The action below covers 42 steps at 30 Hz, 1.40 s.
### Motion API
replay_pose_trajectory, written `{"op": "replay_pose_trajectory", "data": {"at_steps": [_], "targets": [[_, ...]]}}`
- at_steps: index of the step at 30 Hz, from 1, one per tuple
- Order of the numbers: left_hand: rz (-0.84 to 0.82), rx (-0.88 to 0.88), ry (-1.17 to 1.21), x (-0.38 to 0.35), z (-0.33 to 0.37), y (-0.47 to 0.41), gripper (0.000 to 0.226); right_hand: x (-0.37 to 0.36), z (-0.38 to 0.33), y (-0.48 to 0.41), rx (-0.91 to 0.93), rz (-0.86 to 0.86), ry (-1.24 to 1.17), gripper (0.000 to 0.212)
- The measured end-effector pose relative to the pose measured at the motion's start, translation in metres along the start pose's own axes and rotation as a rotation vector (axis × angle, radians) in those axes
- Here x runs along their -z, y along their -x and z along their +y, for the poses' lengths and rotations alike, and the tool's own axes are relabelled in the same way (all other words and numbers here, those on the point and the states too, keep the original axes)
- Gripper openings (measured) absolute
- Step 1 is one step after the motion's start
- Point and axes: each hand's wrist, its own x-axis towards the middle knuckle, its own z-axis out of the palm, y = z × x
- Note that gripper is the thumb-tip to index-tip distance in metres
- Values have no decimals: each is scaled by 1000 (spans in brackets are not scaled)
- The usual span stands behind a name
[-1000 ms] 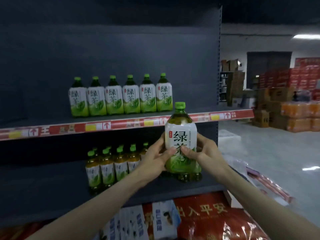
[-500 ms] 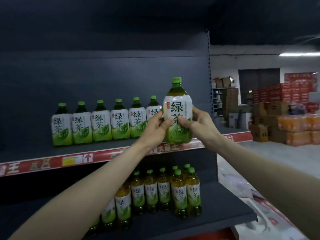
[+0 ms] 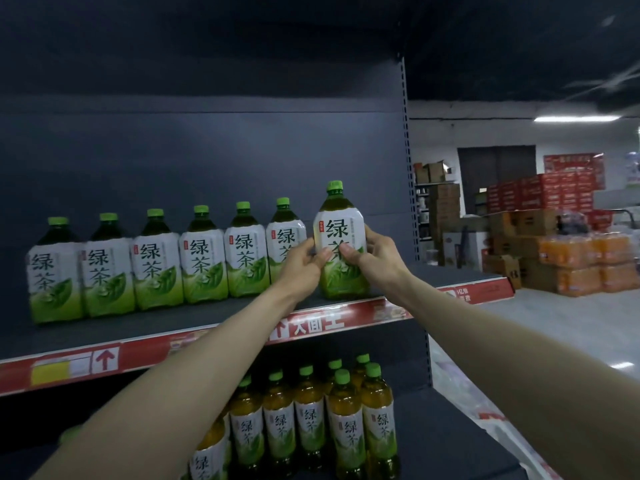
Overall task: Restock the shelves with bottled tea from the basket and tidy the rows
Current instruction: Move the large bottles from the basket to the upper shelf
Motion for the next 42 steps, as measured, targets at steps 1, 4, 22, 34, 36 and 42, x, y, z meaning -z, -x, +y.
{"op": "replay_pose_trajectory", "data": {"at_steps": [1, 4, 22, 34, 36, 42], "targets": [[-4, 0, -1, -1, -3, -4, 25, 0, 5, -3, -3, 8, 11, 37], [-11, 21, -40, -3, -9, -13, 28, 2, 13, -14, -16, 8, 36, 35], [-30, 239, -264, -9, -34, -36, 47, -24, 40, -59, -244, 247, 426, 63], [24, 262, -289, -7, -35, -37, 32, -24, 49, -62, -284, 89, 377, 73], [10, 256, -284, -7, -33, -35, 33, -24, 48, -61, -288, 65, 365, 74], [-48, 258, -237, -8, -27, -29, 32, -22, 48, -62, -305, -3, 320, 48]]}}
